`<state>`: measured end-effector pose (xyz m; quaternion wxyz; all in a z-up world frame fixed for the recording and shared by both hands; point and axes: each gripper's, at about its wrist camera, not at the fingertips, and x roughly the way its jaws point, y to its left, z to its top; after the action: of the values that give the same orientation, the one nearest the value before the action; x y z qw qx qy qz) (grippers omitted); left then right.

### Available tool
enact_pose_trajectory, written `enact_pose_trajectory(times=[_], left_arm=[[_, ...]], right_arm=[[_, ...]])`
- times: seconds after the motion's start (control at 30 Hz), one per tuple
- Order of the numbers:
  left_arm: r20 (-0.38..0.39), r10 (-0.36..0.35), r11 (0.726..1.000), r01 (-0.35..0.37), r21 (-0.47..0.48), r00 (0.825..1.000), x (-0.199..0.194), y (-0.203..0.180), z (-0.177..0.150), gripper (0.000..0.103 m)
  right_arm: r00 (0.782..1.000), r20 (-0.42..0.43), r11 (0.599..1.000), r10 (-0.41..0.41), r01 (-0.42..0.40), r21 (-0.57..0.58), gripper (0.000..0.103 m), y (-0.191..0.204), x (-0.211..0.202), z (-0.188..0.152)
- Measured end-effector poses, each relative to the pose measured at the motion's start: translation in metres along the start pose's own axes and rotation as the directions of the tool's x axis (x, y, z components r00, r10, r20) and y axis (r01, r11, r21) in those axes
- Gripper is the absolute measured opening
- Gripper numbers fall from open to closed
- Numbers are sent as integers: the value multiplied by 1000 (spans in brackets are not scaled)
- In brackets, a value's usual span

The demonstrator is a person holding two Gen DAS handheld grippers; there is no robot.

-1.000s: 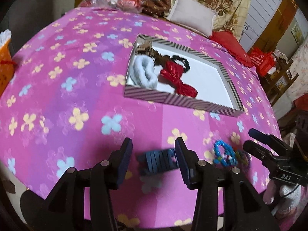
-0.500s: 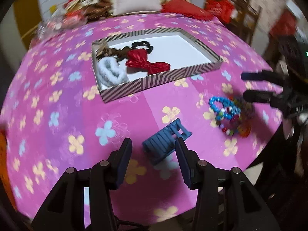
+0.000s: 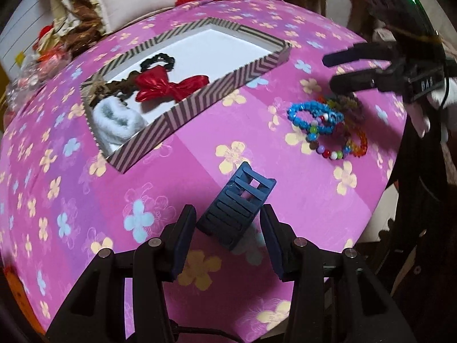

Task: Organize jewelry
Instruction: 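Grasp the blue claw clip with the left tool while the right tool grasps the blue beaded bracelet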

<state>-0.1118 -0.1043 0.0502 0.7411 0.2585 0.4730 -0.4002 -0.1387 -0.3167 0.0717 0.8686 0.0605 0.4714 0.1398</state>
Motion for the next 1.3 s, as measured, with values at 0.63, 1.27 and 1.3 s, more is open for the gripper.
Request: enact_pose_trajectory(times=[0.63, 1.27, 1.3], left_arm=[[91, 53, 984, -36, -177, 994, 5, 5, -6, 21], [131, 72, 929, -19, -369, 989, -7, 8, 1, 20], [135, 74, 926, -18, -376, 988, -9, 9, 3, 20]], right_arm=[[995, -74, 994, -71, 64, -89, 41, -12, 16, 0], [995, -88, 963, -54, 28, -268, 11, 5, 32, 7], [997, -64, 967, -39, 21, -253, 11, 3, 23, 11]])
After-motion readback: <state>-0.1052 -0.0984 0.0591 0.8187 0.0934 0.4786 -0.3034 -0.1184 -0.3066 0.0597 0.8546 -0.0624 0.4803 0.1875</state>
